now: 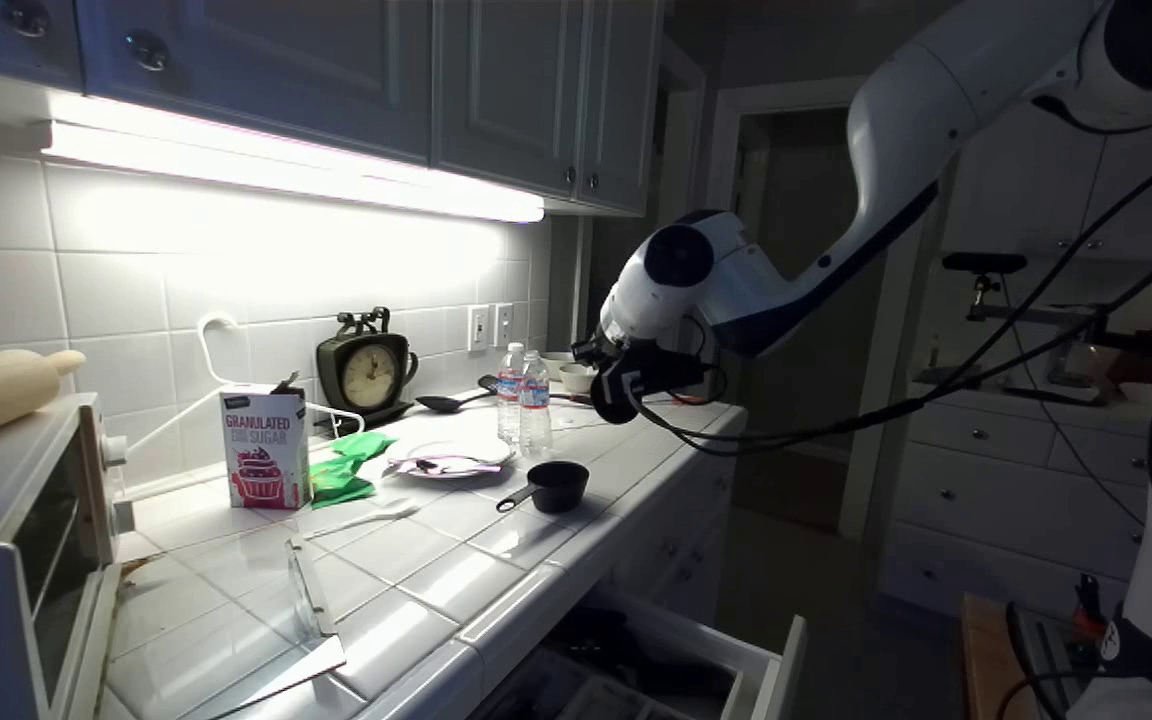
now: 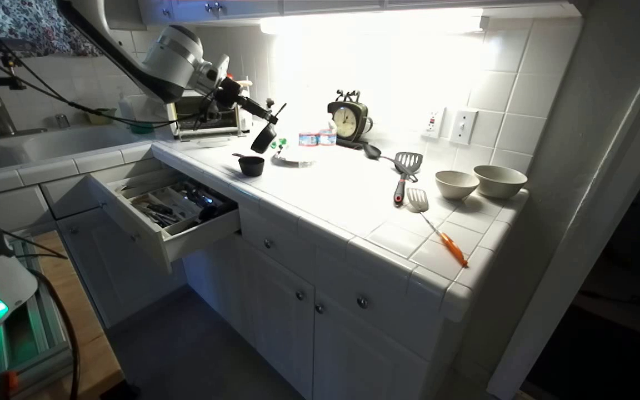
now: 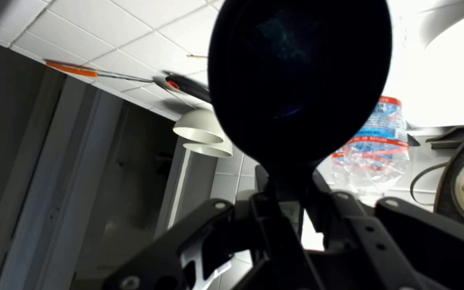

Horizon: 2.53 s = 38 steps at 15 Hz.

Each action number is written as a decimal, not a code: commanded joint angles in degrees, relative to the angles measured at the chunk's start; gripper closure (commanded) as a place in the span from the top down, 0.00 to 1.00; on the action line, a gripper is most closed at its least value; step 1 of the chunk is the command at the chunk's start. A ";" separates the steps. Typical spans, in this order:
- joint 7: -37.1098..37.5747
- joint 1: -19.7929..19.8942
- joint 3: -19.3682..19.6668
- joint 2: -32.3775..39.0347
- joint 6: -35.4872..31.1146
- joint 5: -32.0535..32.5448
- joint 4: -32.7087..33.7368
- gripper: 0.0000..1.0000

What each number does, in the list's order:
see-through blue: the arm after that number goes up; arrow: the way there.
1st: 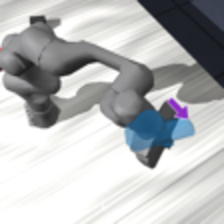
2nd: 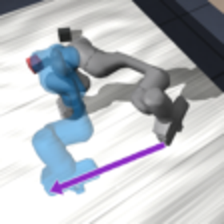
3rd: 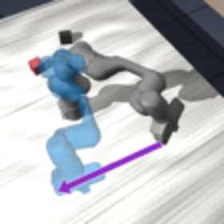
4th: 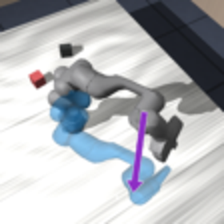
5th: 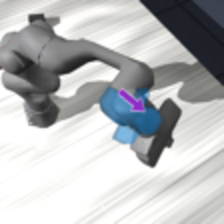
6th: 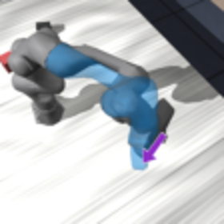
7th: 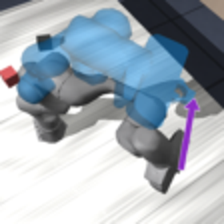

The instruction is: Move the objects from the black scop on the right into the scoop on the left

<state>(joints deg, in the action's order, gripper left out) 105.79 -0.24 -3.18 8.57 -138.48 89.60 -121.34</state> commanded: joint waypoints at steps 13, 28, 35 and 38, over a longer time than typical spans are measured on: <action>-41.75 2.85 4.79 2.81 -10.38 -42.52 2.15 0.06; -61.21 1.58 8.31 8.63 -14.73 -66.52 5.17 0.06; -64.95 0.74 10.41 11.79 -14.85 -72.17 7.58 0.06; -65.51 0.57 11.03 13.42 -14.52 -74.35 8.81 0.06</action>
<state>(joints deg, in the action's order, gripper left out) 42.41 1.29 6.66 19.51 -152.57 19.06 -114.94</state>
